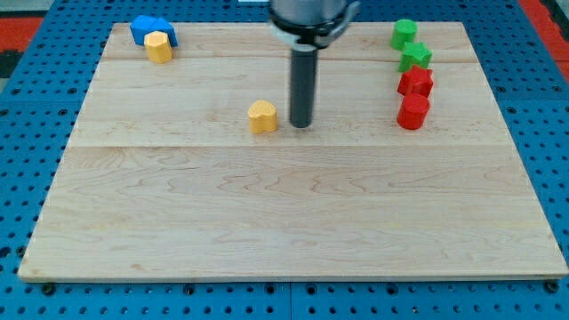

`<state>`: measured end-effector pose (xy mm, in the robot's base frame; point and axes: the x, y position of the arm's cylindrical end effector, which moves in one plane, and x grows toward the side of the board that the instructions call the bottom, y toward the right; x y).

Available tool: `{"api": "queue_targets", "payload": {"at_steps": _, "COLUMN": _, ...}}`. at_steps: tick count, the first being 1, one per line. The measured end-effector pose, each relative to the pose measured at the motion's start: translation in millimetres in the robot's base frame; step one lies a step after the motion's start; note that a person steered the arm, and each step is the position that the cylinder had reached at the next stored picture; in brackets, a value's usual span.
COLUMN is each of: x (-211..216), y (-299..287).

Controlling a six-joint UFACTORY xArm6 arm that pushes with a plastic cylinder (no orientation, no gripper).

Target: Move the yellow heart diagonally bottom left to the yellow hexagon

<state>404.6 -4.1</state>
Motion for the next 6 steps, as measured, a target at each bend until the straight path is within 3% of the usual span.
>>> {"api": "queue_targets", "payload": {"at_steps": 1, "x": -8, "y": -75}}
{"api": "queue_targets", "payload": {"at_steps": 2, "x": -47, "y": -144}}
{"api": "queue_targets", "payload": {"at_steps": 3, "x": -37, "y": -162}}
{"api": "queue_targets", "payload": {"at_steps": 4, "x": 1, "y": -149}}
{"api": "queue_targets", "payload": {"at_steps": 5, "x": -15, "y": -190}}
{"api": "queue_targets", "payload": {"at_steps": 6, "x": -58, "y": -207}}
